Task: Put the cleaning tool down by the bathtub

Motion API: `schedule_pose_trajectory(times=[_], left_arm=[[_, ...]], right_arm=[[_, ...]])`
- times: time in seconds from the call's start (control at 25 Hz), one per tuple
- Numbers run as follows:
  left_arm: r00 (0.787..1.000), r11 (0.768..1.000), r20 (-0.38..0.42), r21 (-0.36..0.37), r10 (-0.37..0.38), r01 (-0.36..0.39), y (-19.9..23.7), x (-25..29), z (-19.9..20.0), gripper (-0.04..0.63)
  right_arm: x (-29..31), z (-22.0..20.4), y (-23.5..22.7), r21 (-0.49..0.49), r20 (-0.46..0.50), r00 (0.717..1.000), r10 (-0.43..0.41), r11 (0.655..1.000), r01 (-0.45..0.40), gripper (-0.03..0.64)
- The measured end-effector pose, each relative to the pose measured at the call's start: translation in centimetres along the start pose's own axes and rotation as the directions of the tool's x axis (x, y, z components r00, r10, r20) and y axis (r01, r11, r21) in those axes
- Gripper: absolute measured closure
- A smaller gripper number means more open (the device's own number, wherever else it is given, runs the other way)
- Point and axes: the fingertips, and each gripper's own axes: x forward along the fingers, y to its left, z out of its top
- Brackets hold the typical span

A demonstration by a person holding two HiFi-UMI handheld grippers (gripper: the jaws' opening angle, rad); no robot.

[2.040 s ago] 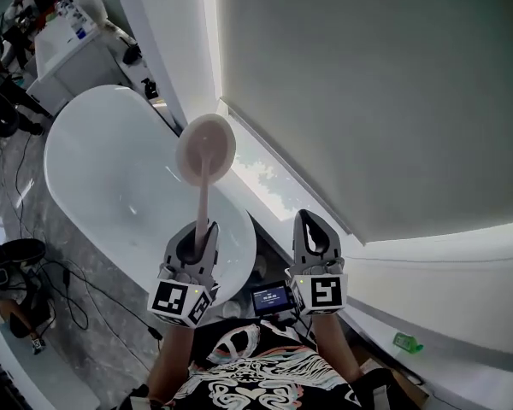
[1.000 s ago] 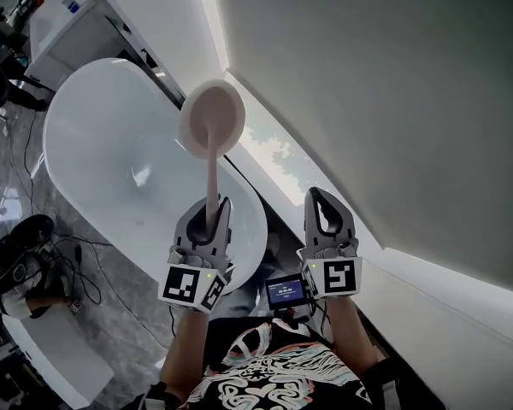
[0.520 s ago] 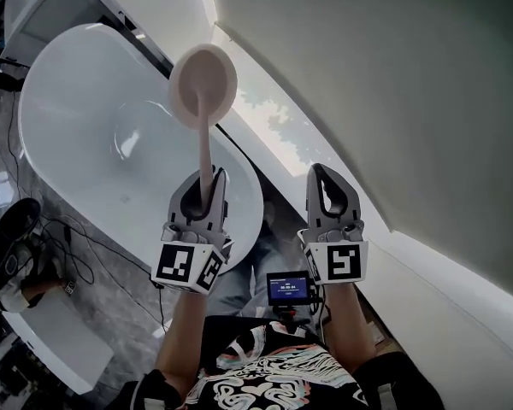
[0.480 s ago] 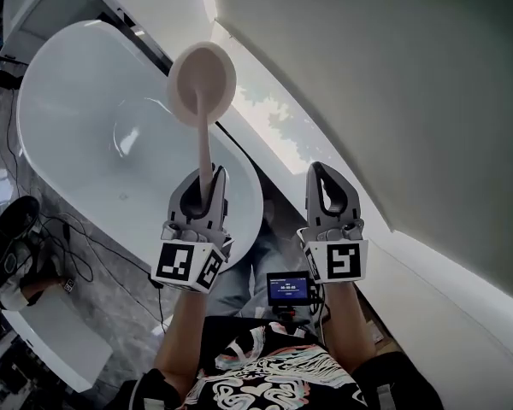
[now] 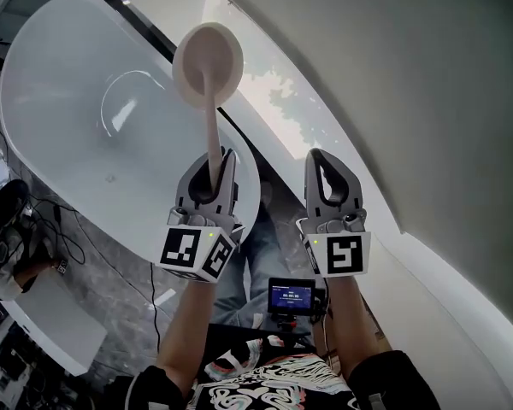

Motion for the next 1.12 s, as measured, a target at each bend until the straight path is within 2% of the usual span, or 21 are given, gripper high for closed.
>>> schedule_pose_trajectory(times=[0.48, 1.12], left_arm=[[0.999, 0.998, -0.040, -0.056, 0.035, -0.037, 2.5, 6.5, -5.7, 0.520], [0.989, 0.985, -0.100, -0.122, 0.111, -0.123, 5.5, 11.9, -12.0, 0.520]], right_arm=[[4.6, -7.1, -1.9, 0.022, -0.074, 0.997, 0.036, 0.999, -0.035, 0.591], [9.2, -13.3, -2.5, 0.010, -0.168, 0.984, 0.066, 0.998, -0.065, 0.591]])
